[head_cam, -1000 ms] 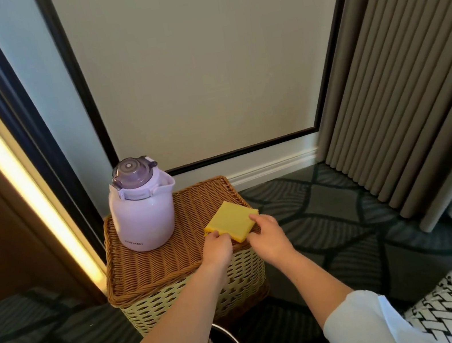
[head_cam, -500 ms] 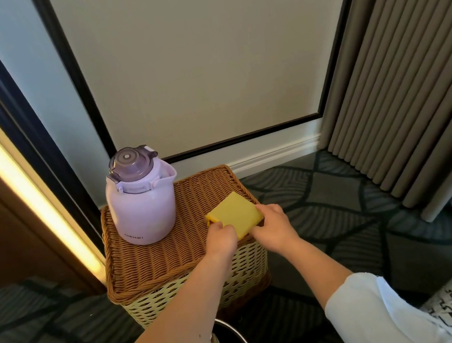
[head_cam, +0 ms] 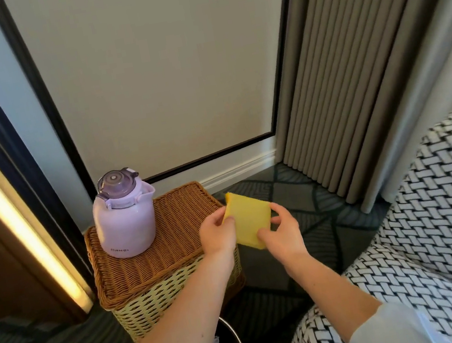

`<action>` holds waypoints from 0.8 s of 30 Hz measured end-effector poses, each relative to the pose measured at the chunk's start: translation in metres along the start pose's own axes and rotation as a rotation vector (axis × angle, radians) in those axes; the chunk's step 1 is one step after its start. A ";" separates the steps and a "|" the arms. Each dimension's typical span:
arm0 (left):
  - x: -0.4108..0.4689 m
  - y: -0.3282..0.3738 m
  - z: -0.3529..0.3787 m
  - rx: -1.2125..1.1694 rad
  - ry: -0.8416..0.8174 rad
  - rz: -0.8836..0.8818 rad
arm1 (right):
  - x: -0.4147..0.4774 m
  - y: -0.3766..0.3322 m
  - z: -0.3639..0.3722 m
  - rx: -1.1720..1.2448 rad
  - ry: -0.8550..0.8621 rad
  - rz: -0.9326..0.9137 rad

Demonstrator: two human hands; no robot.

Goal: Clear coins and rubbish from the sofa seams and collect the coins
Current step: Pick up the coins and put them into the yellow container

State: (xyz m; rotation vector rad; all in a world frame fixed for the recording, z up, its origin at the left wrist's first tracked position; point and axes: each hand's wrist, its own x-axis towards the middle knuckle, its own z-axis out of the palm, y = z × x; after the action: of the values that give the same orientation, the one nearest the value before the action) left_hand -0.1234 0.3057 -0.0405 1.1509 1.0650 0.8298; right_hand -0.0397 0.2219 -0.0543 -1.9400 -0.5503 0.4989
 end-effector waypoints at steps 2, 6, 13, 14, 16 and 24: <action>-0.023 0.009 0.007 0.006 -0.068 0.050 | -0.020 -0.005 -0.019 0.020 0.036 -0.022; -0.076 0.022 0.020 0.033 -0.223 0.124 | -0.063 -0.015 -0.063 0.037 0.149 -0.090; -0.178 0.018 0.043 0.117 -0.534 0.235 | -0.144 -0.001 -0.147 0.186 0.407 -0.054; -0.191 0.015 0.046 0.135 -0.582 0.248 | -0.155 0.003 -0.158 0.209 0.438 -0.045; -0.214 0.009 0.055 0.175 -0.662 0.255 | -0.175 0.013 -0.179 0.236 0.486 -0.029; -0.280 0.001 0.106 0.375 -0.856 0.352 | -0.242 0.047 -0.250 0.219 0.587 -0.008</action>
State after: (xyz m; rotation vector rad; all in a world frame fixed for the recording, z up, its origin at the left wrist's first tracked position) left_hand -0.1075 0.0154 0.0292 1.8178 0.3013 0.3136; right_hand -0.0872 -0.1160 0.0268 -1.7580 -0.1180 -0.0295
